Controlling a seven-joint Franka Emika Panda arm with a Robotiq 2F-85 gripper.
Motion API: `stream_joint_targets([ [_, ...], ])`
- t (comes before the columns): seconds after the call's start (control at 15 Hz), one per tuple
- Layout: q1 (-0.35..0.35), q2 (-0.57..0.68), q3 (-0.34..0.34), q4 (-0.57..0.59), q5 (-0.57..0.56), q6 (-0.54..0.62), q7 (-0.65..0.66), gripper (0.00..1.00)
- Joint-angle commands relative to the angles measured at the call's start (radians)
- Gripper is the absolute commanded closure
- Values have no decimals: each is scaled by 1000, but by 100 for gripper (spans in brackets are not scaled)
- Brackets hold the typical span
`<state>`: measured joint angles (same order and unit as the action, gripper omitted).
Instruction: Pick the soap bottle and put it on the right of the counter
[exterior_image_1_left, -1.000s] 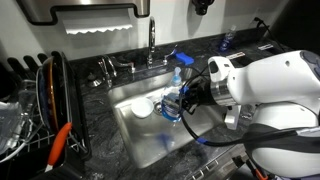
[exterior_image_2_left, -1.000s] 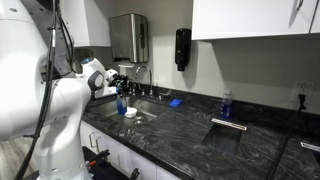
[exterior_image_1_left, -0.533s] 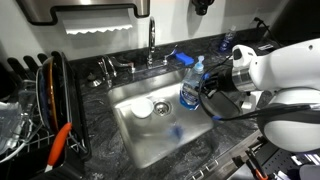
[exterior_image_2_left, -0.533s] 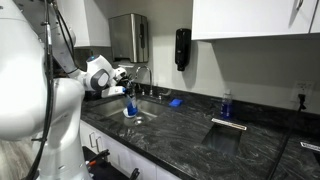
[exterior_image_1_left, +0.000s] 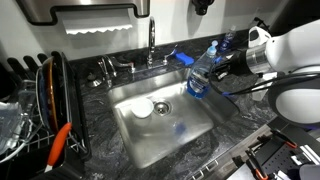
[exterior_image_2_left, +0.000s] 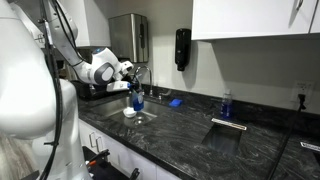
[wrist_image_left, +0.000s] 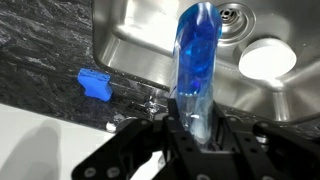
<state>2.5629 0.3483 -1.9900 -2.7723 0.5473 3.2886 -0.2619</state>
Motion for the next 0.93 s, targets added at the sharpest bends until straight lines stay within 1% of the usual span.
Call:
stream_joint_targets([
  [0.0,34,2,-39,0,0,-7,-5,68],
  [0.07,63,3,-68,1,0,-8,-9,68],
  [0.13,75,5,-77,1,0,-9,-9,68],
  [0.4,76,10,-78,1,0,-11,-9,68],
  [0.47,51,27,-66,9,1,-31,-1,92],
  [0.6,-25,75,-35,21,6,-85,32,92],
  [0.8,-154,182,14,38,1,-246,123,92],
  [0.87,-189,213,14,44,-75,-296,218,92],
])
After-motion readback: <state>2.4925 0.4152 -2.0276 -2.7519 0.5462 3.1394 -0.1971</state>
